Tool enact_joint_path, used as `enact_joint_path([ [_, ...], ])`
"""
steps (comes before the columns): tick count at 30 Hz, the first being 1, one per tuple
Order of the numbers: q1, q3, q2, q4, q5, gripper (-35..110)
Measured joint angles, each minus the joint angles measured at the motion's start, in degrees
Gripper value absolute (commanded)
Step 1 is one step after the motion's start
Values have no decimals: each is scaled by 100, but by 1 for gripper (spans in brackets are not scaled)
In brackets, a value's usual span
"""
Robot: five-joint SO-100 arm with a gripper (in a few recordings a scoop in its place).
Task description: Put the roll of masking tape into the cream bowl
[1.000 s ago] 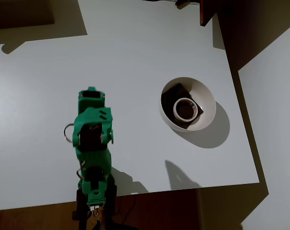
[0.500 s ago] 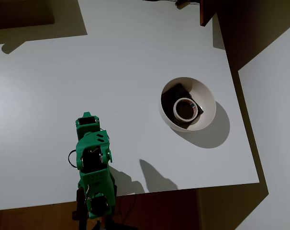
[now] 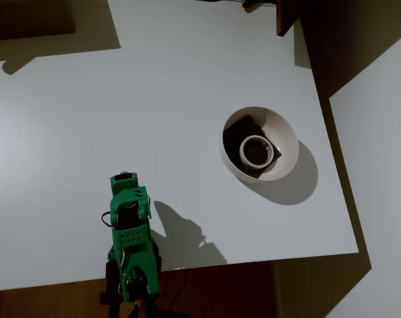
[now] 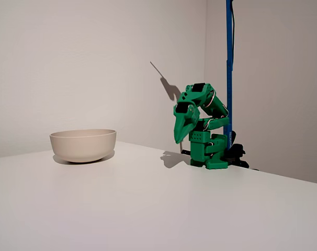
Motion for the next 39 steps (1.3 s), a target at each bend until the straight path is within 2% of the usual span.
enact_joint_path([
  [3, 9, 448, 580, 176, 0, -8],
  [10, 97, 905, 747, 475, -26, -8],
  [20, 167, 905, 765, 650, -176, -4],
  [39, 185, 905, 765, 650, -176, -8],
])
